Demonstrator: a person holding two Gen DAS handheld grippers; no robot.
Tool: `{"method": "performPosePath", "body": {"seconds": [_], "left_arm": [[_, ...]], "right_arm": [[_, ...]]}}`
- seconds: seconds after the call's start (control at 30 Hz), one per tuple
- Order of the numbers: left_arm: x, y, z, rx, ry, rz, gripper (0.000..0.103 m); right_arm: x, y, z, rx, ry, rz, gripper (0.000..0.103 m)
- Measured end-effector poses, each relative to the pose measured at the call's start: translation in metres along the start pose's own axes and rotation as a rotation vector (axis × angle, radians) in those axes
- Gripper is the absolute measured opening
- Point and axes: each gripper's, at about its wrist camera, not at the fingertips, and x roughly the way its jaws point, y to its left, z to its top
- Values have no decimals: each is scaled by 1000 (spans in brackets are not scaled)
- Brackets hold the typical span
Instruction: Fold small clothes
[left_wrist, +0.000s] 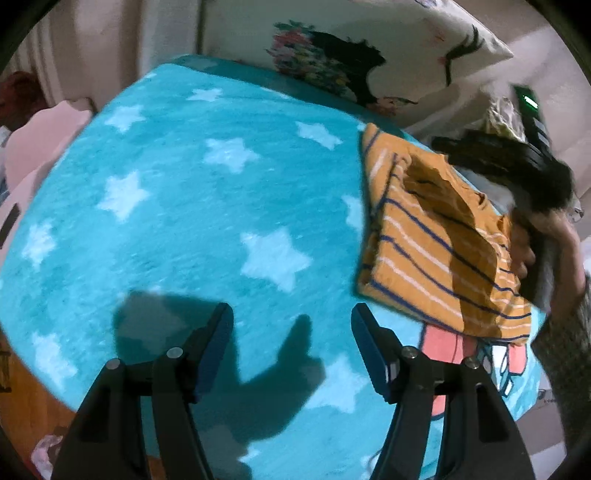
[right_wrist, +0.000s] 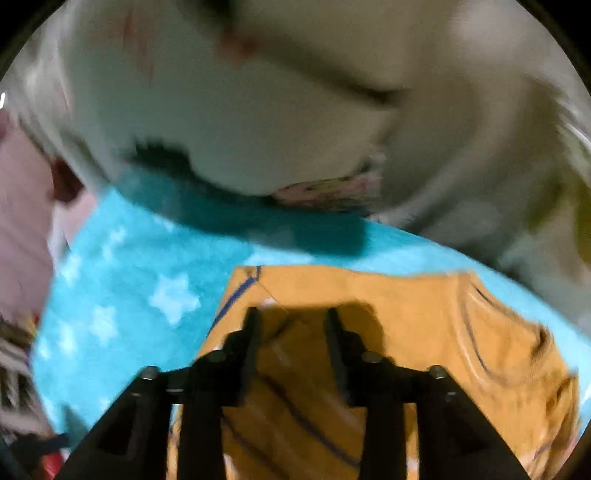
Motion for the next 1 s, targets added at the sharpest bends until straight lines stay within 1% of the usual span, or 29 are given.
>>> {"method": "performPosePath", "body": {"seconds": [0.07, 0.17, 0.23, 0.3, 0.33, 0.37, 0.43, 0.47, 0.5, 0.53, 0.57, 0.6, 0.63, 0.7, 0.73, 0.8, 0.9, 0.93, 1.0], "left_arm": [[11, -9, 6, 15, 15, -32, 66], [30, -25, 16, 31, 46, -91, 69], [47, -36, 23, 40, 76, -137, 71], [63, -47, 29, 47, 103, -153, 71], [71, -52, 32, 52, 114, -157, 71], [78, -58, 34, 58, 122, -151, 71], [83, -71, 38, 85, 94, -109, 71], [86, -77, 40, 98, 98, -99, 55], [88, -80, 41, 98, 108, -89, 14], [89, -80, 42, 87, 126, -85, 10], [86, -77, 42, 64, 128, -100, 10], [79, -72, 42, 44, 118, -114, 7], [72, -67, 41, 31, 111, -115, 7], [60, -52, 38, -23, 108, -143, 7], [58, -44, 36, -51, 119, -167, 7], [58, -38, 32, -71, 130, -203, 7], [54, -34, 26, -93, 117, -186, 10], [52, -33, 24, -98, 108, -179, 12], [45, -28, 20, -102, 101, -161, 25]], "right_arm": [[-25, -25, -19, 62, -20, 10, 50], [-58, -67, -55, 160, -29, -9, 50], [-73, -87, -80, 223, -34, -27, 51], [-93, -104, -108, 279, -49, -49, 51], [-97, -106, -118, 291, -54, -61, 51], [-102, -109, -127, 304, -60, -75, 51], [-111, -115, -146, 325, -67, -93, 51], [-112, -114, -152, 331, -68, -98, 51], [-114, -115, -158, 334, -68, -105, 51], [-115, -115, -163, 335, -66, -112, 52], [-116, -115, -168, 336, -62, -120, 52], [-116, -116, -172, 339, -58, -125, 51], [-120, -120, -176, 344, -58, -124, 51], [-122, -121, -182, 356, -60, -120, 51], [-123, -123, -186, 360, -57, -120, 51], [-117, -121, -187, 362, -48, -115, 52], [-112, -115, -178, 343, -39, -91, 52], [-110, -107, -171, 322, -40, -78, 52], [-105, -87, -157, 262, -44, -53, 52]]}}
